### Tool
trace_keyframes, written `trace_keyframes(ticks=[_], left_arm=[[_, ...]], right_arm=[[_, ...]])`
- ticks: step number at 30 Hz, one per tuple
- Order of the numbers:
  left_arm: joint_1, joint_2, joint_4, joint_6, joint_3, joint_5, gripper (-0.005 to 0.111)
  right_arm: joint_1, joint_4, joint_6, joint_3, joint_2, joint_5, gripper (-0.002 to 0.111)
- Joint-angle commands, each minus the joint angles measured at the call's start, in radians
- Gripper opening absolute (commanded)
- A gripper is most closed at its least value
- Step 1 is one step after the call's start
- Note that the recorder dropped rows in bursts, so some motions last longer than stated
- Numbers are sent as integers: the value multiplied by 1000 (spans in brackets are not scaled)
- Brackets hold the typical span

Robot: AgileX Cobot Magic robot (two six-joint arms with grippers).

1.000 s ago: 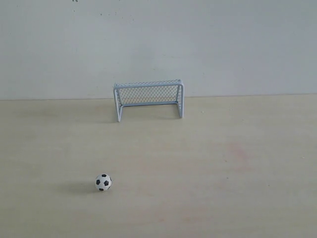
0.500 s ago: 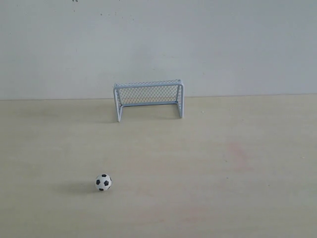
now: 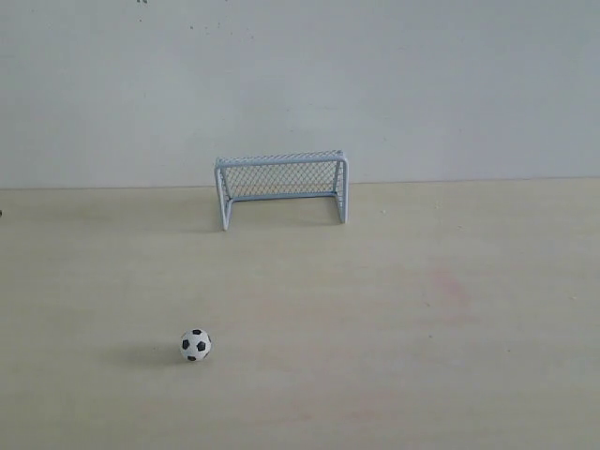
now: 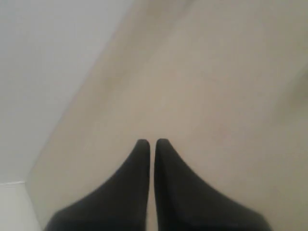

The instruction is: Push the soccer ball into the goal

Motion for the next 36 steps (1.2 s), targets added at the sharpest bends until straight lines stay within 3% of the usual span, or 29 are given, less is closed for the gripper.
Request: trace_keyframes(ticks=[1, 3, 7, 12, 19, 24, 31, 36], left_arm=[[-51, 107, -104, 248, -13, 195, 4], [-85, 149, -199, 416, -13, 252, 4], [-168, 207, -210, 656, -13, 274, 4], [-209, 260, -190, 768, -13, 216, 4], [-216, 337, -173, 781, -14, 72, 4], [-216, 381, -178, 781, -16, 75, 4], [-216, 424, -329, 781, -18, 22, 4], [-216, 424, -325, 834, -18, 27, 4]], right_arm=[[-2, -2, -1, 0, -5, -6, 0], [-2, -2, -1, 0, -5, -6, 0], [-2, -2, -1, 0, -5, -6, 0], [-2, -2, -1, 0, -5, -6, 0], [-2, -2, -1, 0, -5, -6, 0], [-2, -2, -1, 0, -5, -6, 0], [-2, -2, -1, 0, -5, -6, 0], [-2, -2, -1, 0, -5, -6, 0]])
